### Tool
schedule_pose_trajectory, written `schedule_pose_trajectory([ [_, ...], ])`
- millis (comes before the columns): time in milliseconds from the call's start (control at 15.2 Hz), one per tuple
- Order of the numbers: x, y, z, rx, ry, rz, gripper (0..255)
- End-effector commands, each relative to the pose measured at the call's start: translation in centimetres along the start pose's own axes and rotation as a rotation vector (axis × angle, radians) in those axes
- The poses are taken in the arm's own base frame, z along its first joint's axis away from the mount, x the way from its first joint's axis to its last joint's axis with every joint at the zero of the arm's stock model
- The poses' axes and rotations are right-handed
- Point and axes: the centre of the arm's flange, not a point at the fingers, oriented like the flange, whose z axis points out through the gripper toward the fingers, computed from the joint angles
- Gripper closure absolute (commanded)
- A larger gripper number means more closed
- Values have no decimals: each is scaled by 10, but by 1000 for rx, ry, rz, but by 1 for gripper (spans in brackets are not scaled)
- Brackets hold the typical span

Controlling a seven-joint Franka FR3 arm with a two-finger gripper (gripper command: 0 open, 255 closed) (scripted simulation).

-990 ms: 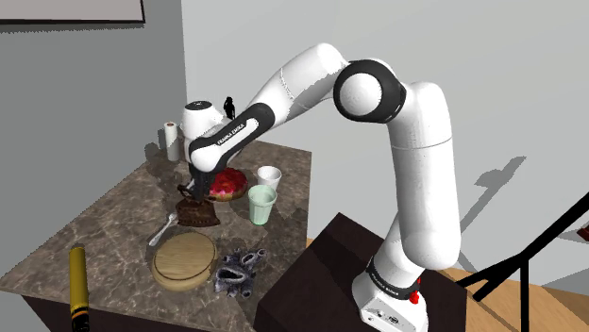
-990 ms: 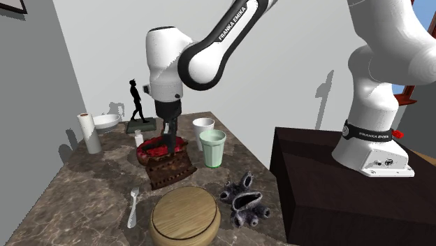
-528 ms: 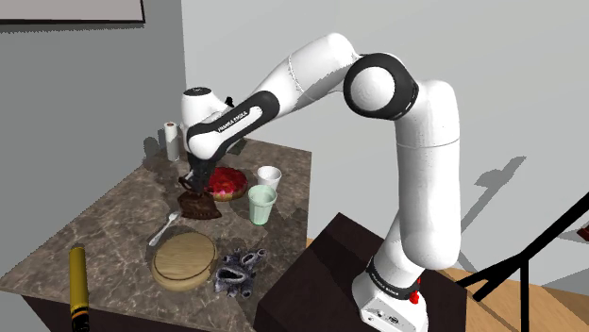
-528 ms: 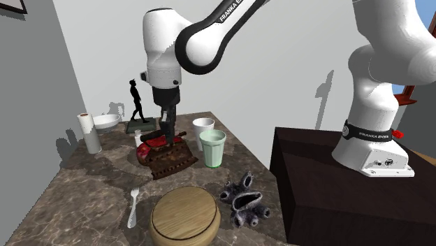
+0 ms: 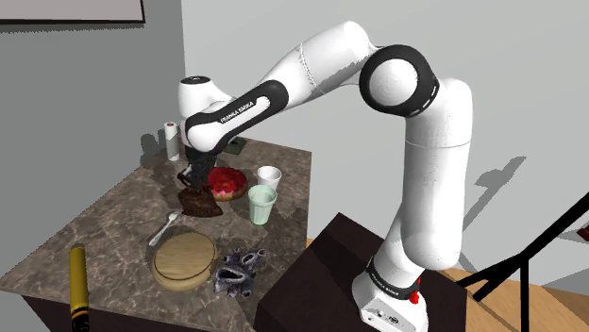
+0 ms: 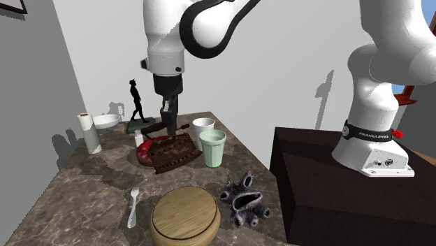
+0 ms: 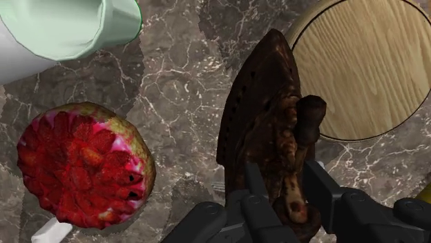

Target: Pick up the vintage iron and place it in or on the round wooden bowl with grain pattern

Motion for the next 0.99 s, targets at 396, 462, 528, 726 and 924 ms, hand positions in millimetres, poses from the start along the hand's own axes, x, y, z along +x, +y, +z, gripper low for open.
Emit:
schedule_pose_trajectory([
  [396,-52,-85,-41,0,1,0,255],
  [462,-58,-95,-45,0,1,0,255],
  [528,-67,-108,-51,0,1,0,255],
  [726,-67,-109,-36,0,1,0,255],
  [924,-68,-111,-20,0,1,0,255],
])
